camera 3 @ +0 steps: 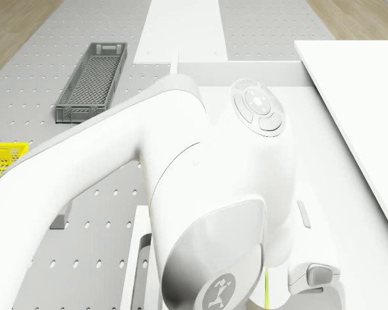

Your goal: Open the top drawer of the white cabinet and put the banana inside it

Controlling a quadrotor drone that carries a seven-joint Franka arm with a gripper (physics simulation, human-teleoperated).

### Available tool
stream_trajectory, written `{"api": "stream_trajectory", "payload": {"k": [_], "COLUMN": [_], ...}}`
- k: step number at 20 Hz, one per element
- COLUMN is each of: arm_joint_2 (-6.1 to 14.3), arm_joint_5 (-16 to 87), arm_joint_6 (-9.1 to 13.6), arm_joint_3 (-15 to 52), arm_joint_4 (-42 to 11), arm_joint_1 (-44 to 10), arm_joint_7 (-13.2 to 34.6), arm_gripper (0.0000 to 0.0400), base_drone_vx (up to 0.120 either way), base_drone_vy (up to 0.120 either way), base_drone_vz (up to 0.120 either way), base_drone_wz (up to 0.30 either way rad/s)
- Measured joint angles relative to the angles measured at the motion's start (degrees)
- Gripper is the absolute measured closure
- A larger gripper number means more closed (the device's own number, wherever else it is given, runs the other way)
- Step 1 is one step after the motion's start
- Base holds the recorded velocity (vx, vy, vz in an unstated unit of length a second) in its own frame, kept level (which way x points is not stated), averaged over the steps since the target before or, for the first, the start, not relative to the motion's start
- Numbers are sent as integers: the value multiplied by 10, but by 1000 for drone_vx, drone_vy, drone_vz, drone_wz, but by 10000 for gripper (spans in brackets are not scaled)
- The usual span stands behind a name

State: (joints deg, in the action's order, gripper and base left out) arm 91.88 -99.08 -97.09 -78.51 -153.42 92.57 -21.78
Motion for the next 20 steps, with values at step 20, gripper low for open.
{"api": "stream_trajectory", "payload": {"k": [20], "arm_joint_2": [-20], "arm_joint_5": [-106], "arm_joint_6": [-44], "arm_joint_3": [114], "arm_joint_4": [39], "arm_joint_1": [27], "arm_joint_7": [-3], "arm_gripper": [99], "base_drone_vx": [0], "base_drone_vy": [0], "base_drone_vz": [0], "base_drone_wz": [0]}}
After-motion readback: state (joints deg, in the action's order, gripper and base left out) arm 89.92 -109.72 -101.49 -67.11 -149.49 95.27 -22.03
